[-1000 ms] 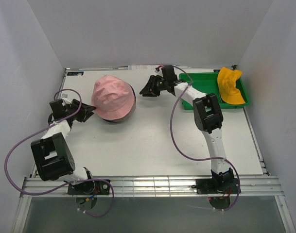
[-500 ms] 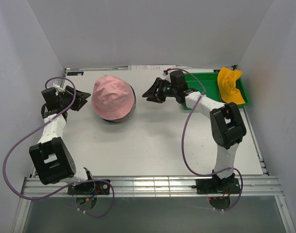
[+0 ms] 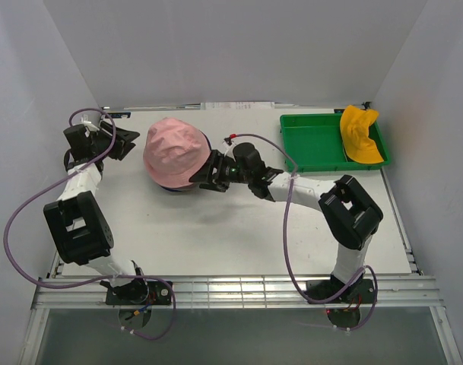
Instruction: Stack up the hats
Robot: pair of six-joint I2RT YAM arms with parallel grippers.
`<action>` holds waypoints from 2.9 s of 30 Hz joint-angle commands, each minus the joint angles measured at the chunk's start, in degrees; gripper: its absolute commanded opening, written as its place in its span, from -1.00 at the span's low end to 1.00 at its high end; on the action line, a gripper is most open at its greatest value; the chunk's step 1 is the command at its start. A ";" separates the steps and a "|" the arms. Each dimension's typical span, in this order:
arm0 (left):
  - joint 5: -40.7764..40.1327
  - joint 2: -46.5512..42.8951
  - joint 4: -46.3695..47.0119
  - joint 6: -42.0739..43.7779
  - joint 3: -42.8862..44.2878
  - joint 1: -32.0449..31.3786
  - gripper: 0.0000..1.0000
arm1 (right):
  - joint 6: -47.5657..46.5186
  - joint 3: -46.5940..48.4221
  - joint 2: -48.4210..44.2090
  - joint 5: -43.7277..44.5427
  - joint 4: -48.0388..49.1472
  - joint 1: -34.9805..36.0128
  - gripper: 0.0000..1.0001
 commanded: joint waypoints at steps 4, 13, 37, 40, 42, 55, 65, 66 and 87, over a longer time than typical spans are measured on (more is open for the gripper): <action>2.05 -1.98 -0.51 0.96 1.88 -0.28 0.22 | 3.23 -1.96 -0.65 11.11 11.14 3.00 0.33; 1.09 -4.01 -3.94 2.46 0.56 -0.28 0.20 | 6.40 -2.31 3.57 13.05 16.60 4.57 0.28; 0.82 -4.54 -5.08 3.25 1.00 -0.28 0.19 | 6.93 -4.16 5.60 16.92 18.79 5.46 -0.14; 0.73 -4.45 -5.00 3.34 0.82 -0.28 0.19 | 6.84 -4.60 5.33 17.01 18.71 5.11 -0.31; 0.65 -4.54 -4.99 3.43 0.74 -0.28 0.19 | 6.93 -5.21 5.07 17.10 18.62 4.76 -0.42; 0.21 -4.27 -4.12 3.51 -0.49 -0.28 0.19 | 7.72 -7.59 3.05 11.40 16.86 0.54 -0.82; 2.14 -3.48 -1.30 2.72 -2.60 -0.28 0.21 | 7.02 -1.97 6.30 -0.20 12.91 -4.20 -0.84; 2.66 -3.40 -1.30 2.72 -2.69 -0.28 0.21 | 7.02 -1.01 6.73 -2.74 12.82 -4.82 -0.84; 5.74 -0.50 8.10 -0.44 -4.01 -0.28 0.24 | -10.98 27.28 20.17 -21.57 -18.19 -16.33 -0.84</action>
